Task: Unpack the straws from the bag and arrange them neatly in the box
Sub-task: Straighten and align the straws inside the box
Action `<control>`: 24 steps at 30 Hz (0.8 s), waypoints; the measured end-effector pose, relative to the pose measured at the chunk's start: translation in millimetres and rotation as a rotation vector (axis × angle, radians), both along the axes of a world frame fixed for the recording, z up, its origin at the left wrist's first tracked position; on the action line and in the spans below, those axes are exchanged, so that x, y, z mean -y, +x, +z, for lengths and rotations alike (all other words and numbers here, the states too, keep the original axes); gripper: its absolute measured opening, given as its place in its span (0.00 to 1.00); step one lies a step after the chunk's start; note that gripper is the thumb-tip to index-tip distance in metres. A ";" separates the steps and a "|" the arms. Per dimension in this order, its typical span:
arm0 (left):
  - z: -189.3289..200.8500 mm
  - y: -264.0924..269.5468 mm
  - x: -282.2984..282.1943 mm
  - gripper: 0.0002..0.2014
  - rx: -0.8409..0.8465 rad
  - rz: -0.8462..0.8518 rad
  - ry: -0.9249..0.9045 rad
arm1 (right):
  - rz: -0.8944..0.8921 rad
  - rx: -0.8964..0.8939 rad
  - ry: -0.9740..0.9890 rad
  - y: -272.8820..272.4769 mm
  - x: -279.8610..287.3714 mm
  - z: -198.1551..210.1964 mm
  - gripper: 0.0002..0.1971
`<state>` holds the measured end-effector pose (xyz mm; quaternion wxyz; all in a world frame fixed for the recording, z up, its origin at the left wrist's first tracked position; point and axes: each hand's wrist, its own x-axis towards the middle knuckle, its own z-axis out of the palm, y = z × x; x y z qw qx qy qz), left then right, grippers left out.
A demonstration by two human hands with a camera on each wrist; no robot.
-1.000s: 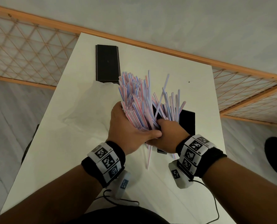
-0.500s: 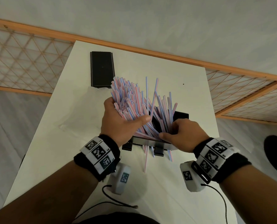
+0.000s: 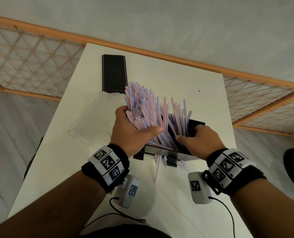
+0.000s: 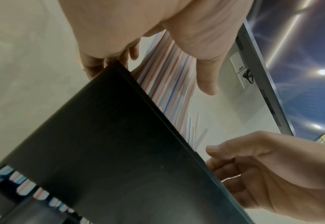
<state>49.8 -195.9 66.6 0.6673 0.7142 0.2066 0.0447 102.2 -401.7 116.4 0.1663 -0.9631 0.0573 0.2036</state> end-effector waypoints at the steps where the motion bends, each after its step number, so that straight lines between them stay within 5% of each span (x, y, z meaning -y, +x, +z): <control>1: -1.2 -0.2 1.1 0.50 0.000 -0.020 0.018 | -0.046 -0.063 0.049 2.3 -2.0 -7.9 0.23; 10: -28.5 -5.7 4.1 0.50 0.037 -0.121 0.096 | 0.026 -0.252 -0.042 15.1 -19.2 -32.5 0.16; 19: -43.3 -5.7 0.3 0.50 0.075 -0.140 0.058 | 0.380 -0.314 -0.200 28.7 -36.3 -28.4 0.02; 24: -53.5 -3.3 -2.0 0.50 0.080 -0.171 0.070 | 0.431 -0.274 -0.086 27.4 -43.0 -18.4 0.05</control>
